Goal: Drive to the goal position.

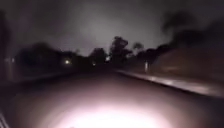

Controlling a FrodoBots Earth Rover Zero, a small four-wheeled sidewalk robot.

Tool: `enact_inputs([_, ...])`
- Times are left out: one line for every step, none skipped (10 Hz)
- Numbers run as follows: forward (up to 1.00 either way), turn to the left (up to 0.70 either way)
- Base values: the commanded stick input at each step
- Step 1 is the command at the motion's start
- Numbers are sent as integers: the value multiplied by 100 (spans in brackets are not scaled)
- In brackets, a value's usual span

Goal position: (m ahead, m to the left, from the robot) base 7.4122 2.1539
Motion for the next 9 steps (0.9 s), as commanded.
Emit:
enact_inputs([70,0])
enact_inputs([70,0])
enact_inputs([70,0])
enact_inputs([70,0])
enact_inputs([70,0])
enact_inputs([70,0])
enact_inputs([70,0])
enact_inputs([70,0])
enact_inputs([70,0])
